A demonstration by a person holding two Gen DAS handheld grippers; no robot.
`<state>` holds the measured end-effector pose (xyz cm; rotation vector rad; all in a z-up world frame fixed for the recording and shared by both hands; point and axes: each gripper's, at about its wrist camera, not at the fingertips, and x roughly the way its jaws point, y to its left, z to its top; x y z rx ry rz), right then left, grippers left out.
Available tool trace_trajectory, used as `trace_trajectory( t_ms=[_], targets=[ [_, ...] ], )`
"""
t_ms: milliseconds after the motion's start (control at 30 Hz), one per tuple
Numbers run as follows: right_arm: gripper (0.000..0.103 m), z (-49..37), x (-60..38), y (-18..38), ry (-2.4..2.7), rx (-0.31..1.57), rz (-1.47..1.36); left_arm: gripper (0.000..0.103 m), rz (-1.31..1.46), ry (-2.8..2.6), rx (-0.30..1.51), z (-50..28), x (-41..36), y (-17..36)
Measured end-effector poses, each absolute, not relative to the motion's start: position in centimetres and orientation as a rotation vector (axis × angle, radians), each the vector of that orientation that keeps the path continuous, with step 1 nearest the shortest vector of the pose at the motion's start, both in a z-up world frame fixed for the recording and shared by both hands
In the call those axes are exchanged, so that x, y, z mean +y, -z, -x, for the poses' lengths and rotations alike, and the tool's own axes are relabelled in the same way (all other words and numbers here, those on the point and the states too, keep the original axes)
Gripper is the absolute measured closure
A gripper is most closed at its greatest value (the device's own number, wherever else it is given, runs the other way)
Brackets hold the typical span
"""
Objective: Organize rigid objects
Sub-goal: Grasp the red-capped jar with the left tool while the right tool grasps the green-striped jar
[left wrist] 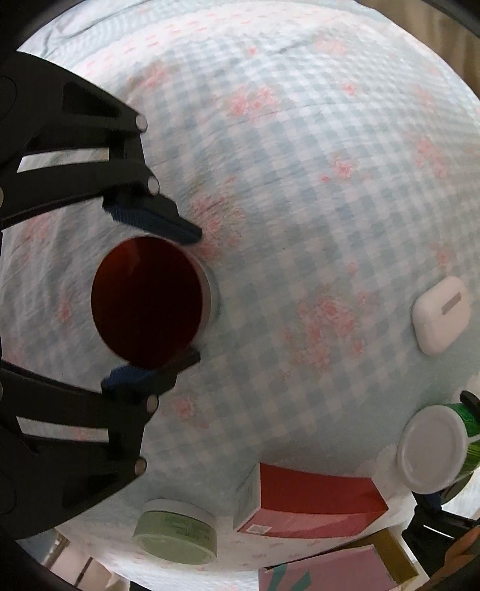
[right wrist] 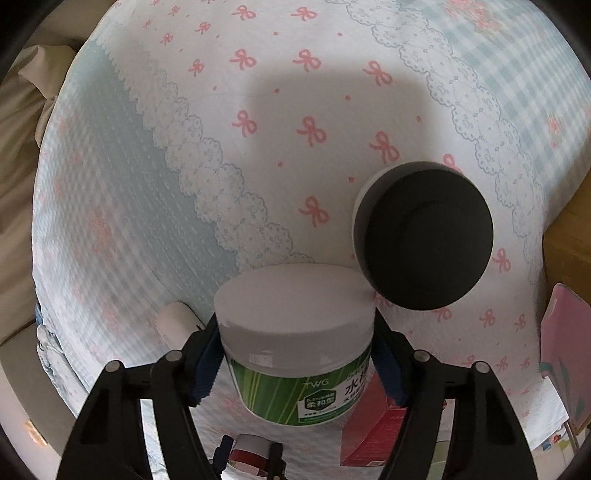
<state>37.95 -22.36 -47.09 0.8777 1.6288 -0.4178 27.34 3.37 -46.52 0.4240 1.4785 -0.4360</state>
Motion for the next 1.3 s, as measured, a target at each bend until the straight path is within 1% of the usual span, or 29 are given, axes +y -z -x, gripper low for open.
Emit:
trace_trajectory(
  t_ms=[233, 467, 867, 1100, 1300],
  targets=[
    [0.036, -37.1, -22.4, 46.8, 0.413, 1.633, -0.871, 0.053, -0.421, 0.431, 1.468, -27.9, 2.9, 45.9],
    [0.036, -38.0, -21.2, 46.3, 0.399, 1.625, -0.846, 0.053, -0.396, 0.417, 1.454, -28.0, 5.0, 44.6],
    [0.036, -37.0, -19.0, 41.5, 0.321, 1.569, -0.791, 0.053, -0.34, 0.373, 1.408, -28.4, 7.6, 41.5],
    [0.036, -35.1, -17.7, 35.9, 0.27, 1.51, -0.741, 0.053, -0.323, 0.383, 1.333, -28.8, 7.8, 35.6],
    [0.036, -33.0, -17.5, 28.7, 0.219, 1.443, -0.663, 0.053, -0.316, 0.429, 1.252, -28.9, 5.9, 28.9]
  ],
)
